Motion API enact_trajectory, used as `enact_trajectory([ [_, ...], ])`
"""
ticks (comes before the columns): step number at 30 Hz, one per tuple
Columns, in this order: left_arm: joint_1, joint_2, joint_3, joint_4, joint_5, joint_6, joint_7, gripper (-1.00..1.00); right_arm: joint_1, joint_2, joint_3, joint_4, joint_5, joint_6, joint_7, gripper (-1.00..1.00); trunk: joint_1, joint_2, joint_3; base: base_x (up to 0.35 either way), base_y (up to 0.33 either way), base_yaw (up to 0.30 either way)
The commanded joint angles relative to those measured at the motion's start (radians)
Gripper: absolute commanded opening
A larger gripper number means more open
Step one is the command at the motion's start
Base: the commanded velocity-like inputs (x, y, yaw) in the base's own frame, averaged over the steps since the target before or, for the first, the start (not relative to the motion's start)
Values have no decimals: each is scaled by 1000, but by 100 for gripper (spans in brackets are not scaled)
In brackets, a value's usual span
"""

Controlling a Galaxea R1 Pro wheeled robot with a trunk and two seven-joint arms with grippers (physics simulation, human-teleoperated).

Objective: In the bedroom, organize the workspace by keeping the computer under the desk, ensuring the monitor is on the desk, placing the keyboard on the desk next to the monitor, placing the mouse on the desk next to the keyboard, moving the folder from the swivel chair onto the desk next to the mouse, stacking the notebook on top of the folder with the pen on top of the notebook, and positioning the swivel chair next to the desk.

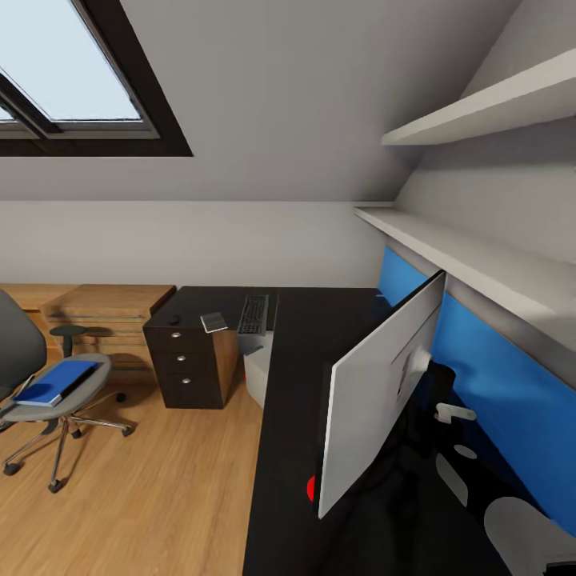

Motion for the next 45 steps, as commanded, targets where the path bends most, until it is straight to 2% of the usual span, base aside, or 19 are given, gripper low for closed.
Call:
enact_trajectory([
  [1,-1,0,6,1,5,-2,-9,100,-2,-1,7,-1,-3,-4,-5,-100,0,-2,-2,0,-17,0],
  [8,-1,0,5,1,6,-2,-9,100,-2,-1,7,-1,-3,-4,-5,-100,0,-2,-2,0,-5,0],
  [15,-1,0,5,1,6,-2,-9,100,-2,-1,7,-1,-3,-4,-5,-100,27,-51,-23,0,0,0],
  [25,-1,0,5,1,6,-2,-9,100,-2,-1,7,0,-3,-4,-5,-100,27,-51,-23,0,0,0],
  [34,-1,0,5,1,6,-2,-9,100,-2,-1,7,0,-2,-4,-5,-100,62,-114,-52,0,0,0],
  [45,-1,0,5,1,6,-2,-9,100,-2,-1,7,0,-2,-4,-5,-100,62,-114,-52,0,0,0],
])
